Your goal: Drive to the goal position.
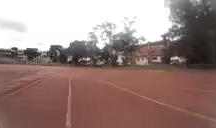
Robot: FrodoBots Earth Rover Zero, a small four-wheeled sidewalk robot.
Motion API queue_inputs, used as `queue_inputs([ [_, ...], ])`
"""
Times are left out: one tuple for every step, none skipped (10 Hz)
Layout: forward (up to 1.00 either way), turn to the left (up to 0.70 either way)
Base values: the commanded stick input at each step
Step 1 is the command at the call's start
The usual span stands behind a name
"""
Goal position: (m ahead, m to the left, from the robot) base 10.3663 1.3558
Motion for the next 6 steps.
queue_inputs([
  [0.70, 0.00],
  [0.70, 0.00],
  [0.70, 0.00],
  [0.70, 0.00],
  [0.70, 0.00],
  [0.70, 0.00],
])
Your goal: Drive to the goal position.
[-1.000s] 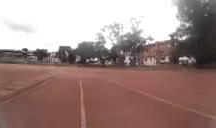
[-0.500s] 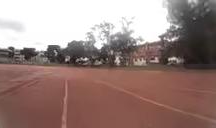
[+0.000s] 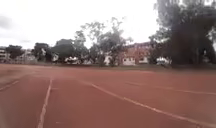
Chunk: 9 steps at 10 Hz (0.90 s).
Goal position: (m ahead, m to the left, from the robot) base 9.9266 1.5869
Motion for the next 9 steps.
queue_inputs([
  [0.70, 0.00],
  [0.70, 0.00],
  [0.70, 0.00],
  [0.70, 0.00],
  [0.70, 0.00],
  [0.70, 0.00],
  [0.70, 0.00],
  [0.70, 0.00],
  [0.70, 0.00],
])
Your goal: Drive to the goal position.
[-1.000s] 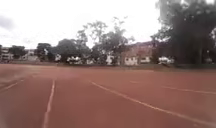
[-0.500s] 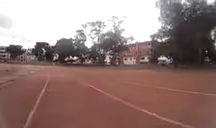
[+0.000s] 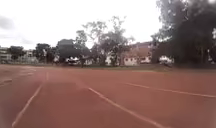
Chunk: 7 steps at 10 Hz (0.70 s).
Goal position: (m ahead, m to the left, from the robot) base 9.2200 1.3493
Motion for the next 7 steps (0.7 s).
queue_inputs([
  [0.70, 0.00],
  [0.70, 0.00],
  [0.70, 0.00],
  [0.70, 0.00],
  [0.70, 0.00],
  [0.70, 0.00],
  [0.70, 0.00],
])
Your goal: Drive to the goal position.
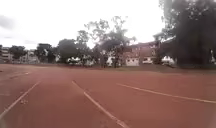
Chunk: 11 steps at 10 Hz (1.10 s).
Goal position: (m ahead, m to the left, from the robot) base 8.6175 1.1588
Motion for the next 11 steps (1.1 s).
queue_inputs([
  [0.70, 0.00],
  [0.70, 0.00],
  [0.70, 0.00],
  [0.70, 0.00],
  [0.70, 0.00],
  [0.70, 0.00],
  [0.70, 0.00],
  [0.70, 0.00],
  [0.70, 0.00],
  [0.70, 0.00],
  [0.70, 0.00],
])
